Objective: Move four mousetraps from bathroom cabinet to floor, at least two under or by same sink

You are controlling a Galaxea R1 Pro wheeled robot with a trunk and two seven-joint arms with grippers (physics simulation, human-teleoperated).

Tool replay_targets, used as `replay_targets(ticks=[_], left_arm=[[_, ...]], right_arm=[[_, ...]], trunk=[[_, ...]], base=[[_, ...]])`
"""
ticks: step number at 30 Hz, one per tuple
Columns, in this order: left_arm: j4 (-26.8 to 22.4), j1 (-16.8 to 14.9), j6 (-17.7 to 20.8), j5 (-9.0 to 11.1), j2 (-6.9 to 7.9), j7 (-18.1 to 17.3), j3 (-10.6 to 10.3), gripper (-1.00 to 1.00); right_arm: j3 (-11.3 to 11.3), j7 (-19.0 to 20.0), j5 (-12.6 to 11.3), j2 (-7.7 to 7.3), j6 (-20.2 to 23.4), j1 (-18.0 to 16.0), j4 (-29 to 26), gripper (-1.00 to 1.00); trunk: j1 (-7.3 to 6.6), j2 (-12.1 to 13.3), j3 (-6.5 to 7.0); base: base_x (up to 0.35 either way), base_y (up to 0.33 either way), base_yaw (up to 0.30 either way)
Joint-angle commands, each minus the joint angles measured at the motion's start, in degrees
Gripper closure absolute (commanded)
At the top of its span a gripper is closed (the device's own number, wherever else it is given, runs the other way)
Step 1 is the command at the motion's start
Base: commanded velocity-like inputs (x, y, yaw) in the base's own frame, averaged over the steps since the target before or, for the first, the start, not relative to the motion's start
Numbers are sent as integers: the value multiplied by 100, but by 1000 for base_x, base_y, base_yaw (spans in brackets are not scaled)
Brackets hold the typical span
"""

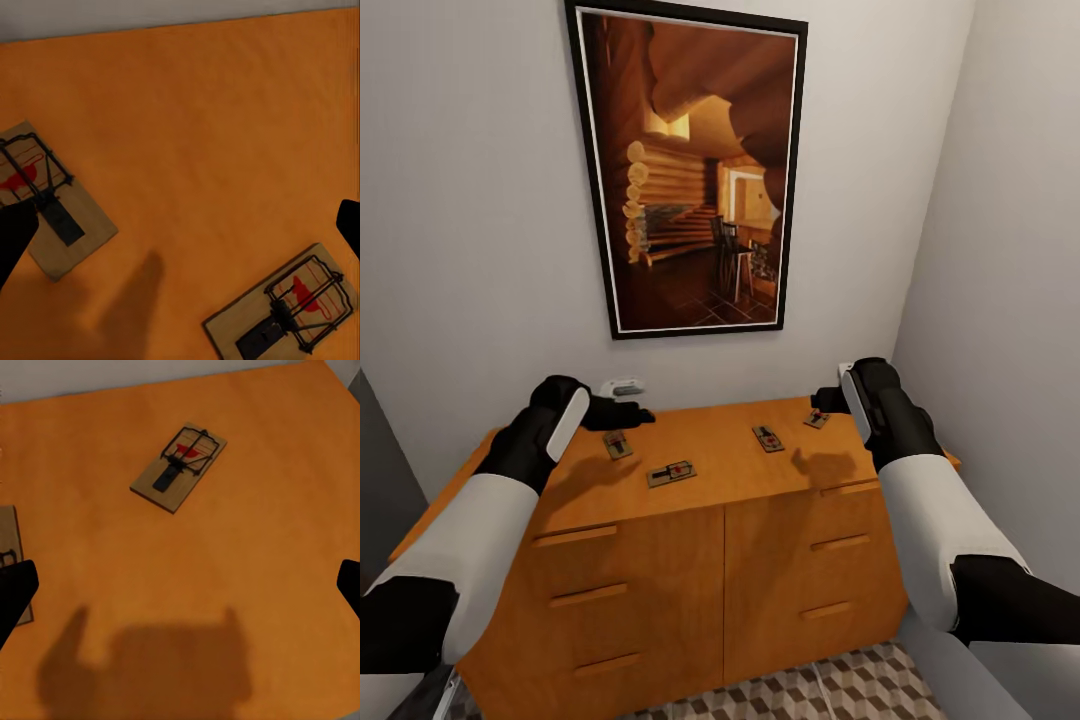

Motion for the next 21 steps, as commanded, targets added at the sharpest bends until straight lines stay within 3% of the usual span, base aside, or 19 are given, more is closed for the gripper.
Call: replay_targets(ticks=[1,12,21], left_arm=[[-40,-4,17,-35,8,-40,-15,-100],[-291,-4,25,-73,88,-12,-3,-100],[-323,-4,25,-417,158,7,2,-100]], right_arm=[[-21,24,48,8,18,-5,-4,-100],[-25,17,51,3,-120,-5,-4,-100],[-25,-70,82,44,-158,-5,-1,-100]], trunk=[[0,-4,-7],[0,-4,-7],[0,-4,-7]], base=[[0,0,0],[0,0,0],[0,0,0]])
